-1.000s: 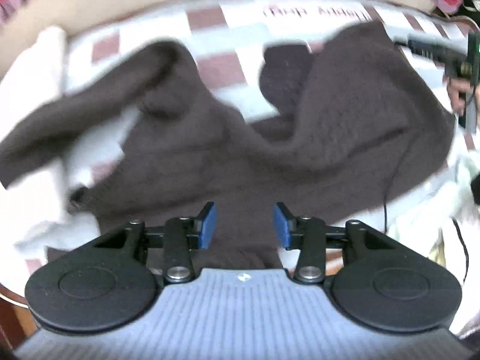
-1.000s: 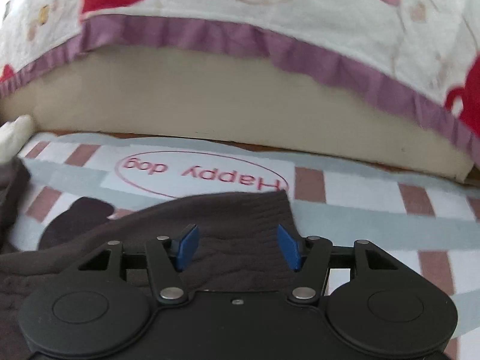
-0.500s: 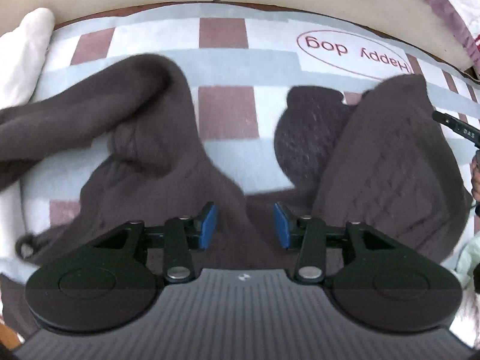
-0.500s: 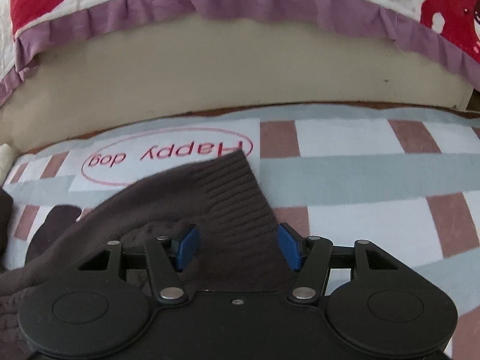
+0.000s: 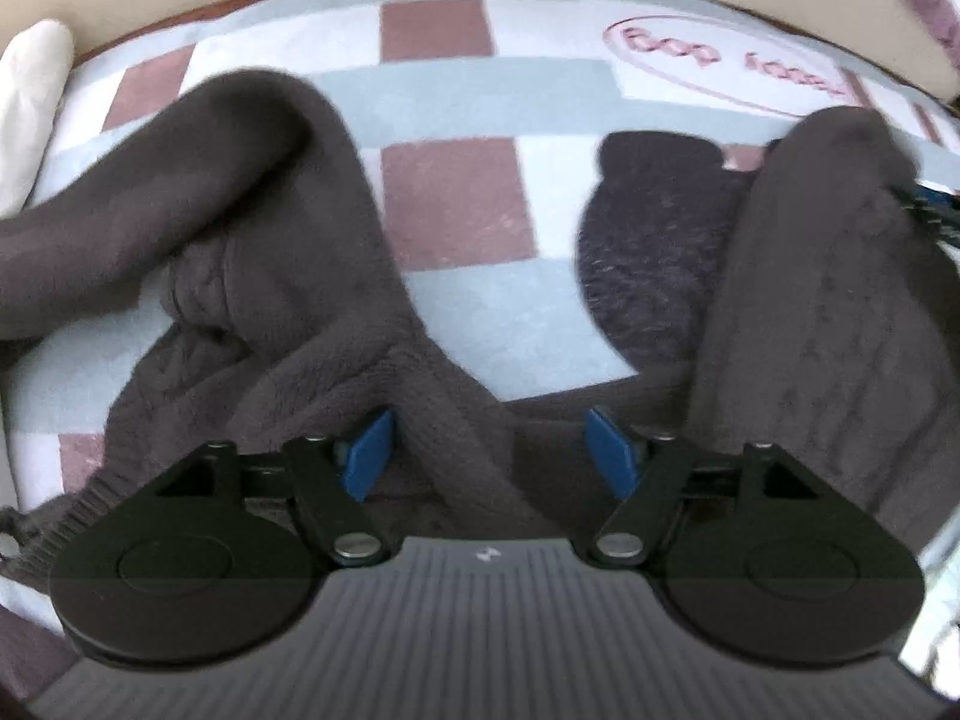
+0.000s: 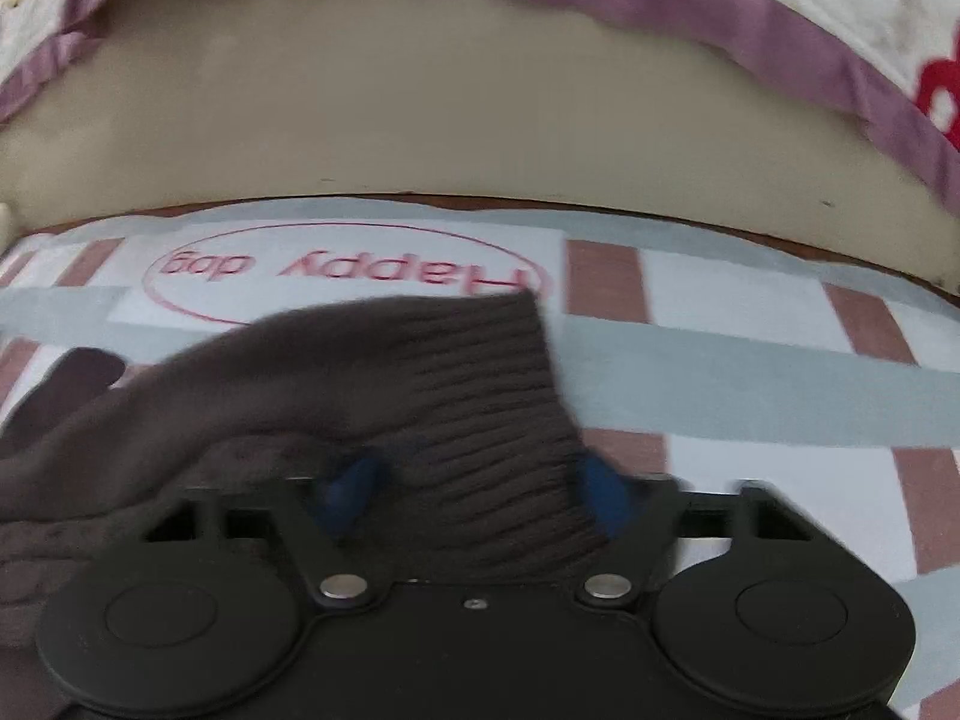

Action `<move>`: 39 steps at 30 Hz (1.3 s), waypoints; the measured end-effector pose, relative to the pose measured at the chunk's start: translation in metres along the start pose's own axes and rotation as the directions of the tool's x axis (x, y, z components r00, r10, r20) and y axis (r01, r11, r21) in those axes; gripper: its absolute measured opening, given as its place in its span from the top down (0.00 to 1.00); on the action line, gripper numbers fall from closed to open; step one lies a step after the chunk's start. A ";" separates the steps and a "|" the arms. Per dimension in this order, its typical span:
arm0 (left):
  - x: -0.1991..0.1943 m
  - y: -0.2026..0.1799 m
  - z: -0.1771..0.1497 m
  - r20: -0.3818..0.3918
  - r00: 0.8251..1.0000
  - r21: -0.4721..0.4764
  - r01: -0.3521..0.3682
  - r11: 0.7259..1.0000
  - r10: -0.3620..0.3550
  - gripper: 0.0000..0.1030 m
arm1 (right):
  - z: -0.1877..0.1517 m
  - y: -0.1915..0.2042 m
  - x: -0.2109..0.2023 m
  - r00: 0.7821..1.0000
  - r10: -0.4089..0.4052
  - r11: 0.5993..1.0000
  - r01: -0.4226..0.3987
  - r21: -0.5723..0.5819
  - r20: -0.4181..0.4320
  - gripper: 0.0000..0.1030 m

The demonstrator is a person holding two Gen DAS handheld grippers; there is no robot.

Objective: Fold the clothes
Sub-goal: 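Grasp the brown sweater cuff with the right gripper and pull it outward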

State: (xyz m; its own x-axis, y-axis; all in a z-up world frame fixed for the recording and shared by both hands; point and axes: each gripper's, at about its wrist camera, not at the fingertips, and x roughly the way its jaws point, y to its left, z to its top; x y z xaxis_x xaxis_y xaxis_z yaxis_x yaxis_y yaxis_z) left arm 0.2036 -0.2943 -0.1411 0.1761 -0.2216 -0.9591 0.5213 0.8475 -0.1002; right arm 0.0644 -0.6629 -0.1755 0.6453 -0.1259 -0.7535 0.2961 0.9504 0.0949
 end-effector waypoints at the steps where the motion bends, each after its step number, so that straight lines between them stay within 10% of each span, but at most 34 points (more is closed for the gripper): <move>1: 0.000 0.002 -0.001 0.037 0.999 -0.033 0.006 0.999 -0.004 0.34 | -0.001 0.002 -0.001 1.000 -0.003 1.000 0.003 -0.012 0.024 0.86; 3: -0.001 0.007 0.000 0.094 0.995 -0.099 0.022 0.995 -0.013 0.47 | -0.006 0.011 -0.007 0.984 -0.129 0.989 0.137 -0.055 0.119 0.86; 6: -0.002 0.010 0.009 0.122 0.993 -0.109 0.015 0.994 -0.002 0.93 | -0.003 0.016 -0.024 0.954 -0.210 0.973 0.225 -0.048 0.214 0.87; 8: -0.010 0.002 0.013 0.198 0.979 -0.029 -0.041 0.999 0.046 0.94 | 0.001 0.016 -0.040 0.934 -0.240 0.967 0.254 -0.018 0.263 0.88; 10: -0.023 -0.016 0.015 0.344 0.931 0.110 -0.168 0.980 0.121 0.94 | 0.004 0.013 -0.056 0.912 -0.274 0.959 0.283 0.014 0.305 0.88; 14: -0.047 -0.051 0.016 0.635 0.750 0.257 -0.431 0.865 0.185 1.00 | 0.005 -0.001 -0.070 0.892 -0.319 0.947 0.309 0.081 0.320 0.88; 21: -0.062 -0.067 0.046 0.702 0.691 0.134 -0.368 0.920 0.175 1.00 | -0.001 -0.024 -0.089 0.867 -0.370 0.924 0.306 0.230 0.334 0.89; 24: -0.059 -0.062 0.059 0.636 0.759 0.107 -0.264 0.959 0.138 1.00 | 0.001 -0.023 -0.094 0.824 -0.438 0.898 0.383 0.216 0.359 0.89; 28: -0.043 -0.051 0.072 0.500 0.855 0.104 -0.216 0.971 0.137 0.96 | 0.002 -0.040 -0.076 0.842 -0.471 0.879 0.424 0.219 0.262 0.89; 31: -0.037 -0.043 0.070 0.523 0.802 0.139 -0.414 0.900 0.288 0.85 | -0.001 -0.060 -0.050 0.882 -0.449 0.877 0.404 0.260 0.142 0.89; 32: -0.035 -0.034 0.068 0.509 0.804 0.121 -0.420 0.899 0.307 0.67 | -0.003 -0.066 -0.042 0.898 -0.428 0.878 0.387 0.281 0.103 0.89; 35: -0.029 0.007 0.065 0.382 0.885 0.003 -0.290 0.957 0.267 0.58 | -0.007 -0.070 -0.033 0.918 -0.391 0.887 0.359 0.291 0.061 0.89; 39: -0.024 0.034 0.054 0.346 0.923 -0.081 -0.152 0.985 0.171 0.49 | -0.008 -0.067 -0.034 0.925 -0.374 0.893 0.342 0.293 0.061 0.88</move>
State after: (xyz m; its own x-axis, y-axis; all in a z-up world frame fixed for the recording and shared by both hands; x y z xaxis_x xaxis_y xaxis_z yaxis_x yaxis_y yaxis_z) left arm 0.2627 -0.2865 -0.1075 0.5404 -0.2260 -0.8105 0.4188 0.9077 0.0261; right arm 0.0169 -0.7200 -0.1614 0.5291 -0.4892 -0.6933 0.6915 0.7222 0.0181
